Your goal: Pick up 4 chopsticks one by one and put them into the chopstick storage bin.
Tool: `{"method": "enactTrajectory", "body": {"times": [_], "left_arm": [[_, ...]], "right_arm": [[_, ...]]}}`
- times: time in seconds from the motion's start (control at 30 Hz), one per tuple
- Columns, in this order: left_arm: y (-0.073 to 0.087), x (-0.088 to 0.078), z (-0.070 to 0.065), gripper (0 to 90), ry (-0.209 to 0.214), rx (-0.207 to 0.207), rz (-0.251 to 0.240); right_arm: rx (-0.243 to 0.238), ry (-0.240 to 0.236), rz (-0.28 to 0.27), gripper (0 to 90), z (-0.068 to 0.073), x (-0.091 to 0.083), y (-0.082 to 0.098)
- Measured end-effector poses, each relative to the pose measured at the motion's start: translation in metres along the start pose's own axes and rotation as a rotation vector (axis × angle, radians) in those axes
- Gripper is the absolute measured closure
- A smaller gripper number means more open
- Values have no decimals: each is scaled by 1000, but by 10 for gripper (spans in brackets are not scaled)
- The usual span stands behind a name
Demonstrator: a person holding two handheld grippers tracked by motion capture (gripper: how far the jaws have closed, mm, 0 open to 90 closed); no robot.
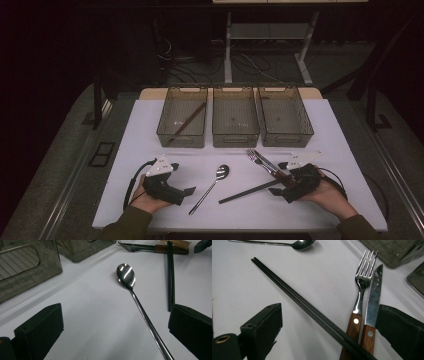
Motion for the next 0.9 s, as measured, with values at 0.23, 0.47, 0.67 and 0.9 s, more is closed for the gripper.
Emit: {"method": "enactTrajectory", "body": {"times": [0.23,0.47,0.67,0.9], "left_arm": [[0,1,1,0,0,4,12],[1,4,0,0,7,14,18],[1,5,-1,0,14,23,20],[1,5,-1,0,19,30,22]], "right_arm": [[-34,-41,40,75,0,12,-11],[-106,-76,85,153,1,25,-18],[-140,-88,116,233,5,30,-16],[-145,-110,144,280,8,35,-12]]}}
Point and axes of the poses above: each handheld gripper's, and its own axes: x roughly forward along the jaws, y roughly out of its underside, z roughly to its left, the point moved 4 cm from there along x, roughly forward along the jaws, and after that the axes turned 3 degrees about x, right-handed, at the moved point
